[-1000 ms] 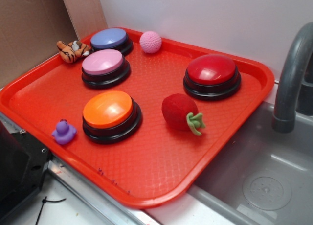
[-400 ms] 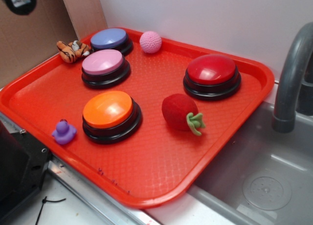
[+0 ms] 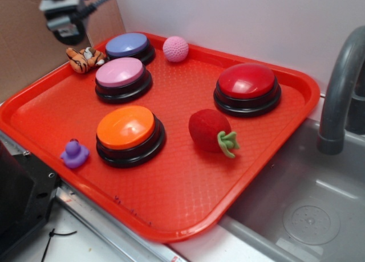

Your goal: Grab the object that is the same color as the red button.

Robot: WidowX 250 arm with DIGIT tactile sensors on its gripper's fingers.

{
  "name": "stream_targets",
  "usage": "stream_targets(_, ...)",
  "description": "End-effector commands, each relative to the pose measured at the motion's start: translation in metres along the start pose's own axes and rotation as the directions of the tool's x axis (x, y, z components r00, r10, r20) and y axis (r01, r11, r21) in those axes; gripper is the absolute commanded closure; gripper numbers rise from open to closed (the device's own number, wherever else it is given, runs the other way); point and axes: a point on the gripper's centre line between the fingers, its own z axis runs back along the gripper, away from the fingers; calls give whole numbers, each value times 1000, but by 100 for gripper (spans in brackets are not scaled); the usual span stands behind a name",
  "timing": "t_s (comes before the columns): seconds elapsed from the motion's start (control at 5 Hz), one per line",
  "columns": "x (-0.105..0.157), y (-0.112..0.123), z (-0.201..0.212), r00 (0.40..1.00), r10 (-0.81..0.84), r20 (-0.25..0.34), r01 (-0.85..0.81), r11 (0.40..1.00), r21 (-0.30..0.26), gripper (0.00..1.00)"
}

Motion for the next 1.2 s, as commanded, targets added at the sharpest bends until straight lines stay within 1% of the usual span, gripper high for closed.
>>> stream_targets(0.0,39,-11,-40,935,-318,157,328,944,-36,0)
stream_targets(0.2,57,-15,-66,913,-365,181,383,921,-75,0)
stream_targets(0.4,71,-19,-90,888,-429,166,449,887,-111,0)
stream_targets(0.6,81,-21,-115,891,-443,102,453,884,-116,0)
stream_targets(0.8,83,-22,-132,881,-465,93,474,870,-136,0)
stream_targets(1.0,85,-21,-145,876,-478,59,482,866,-130,0)
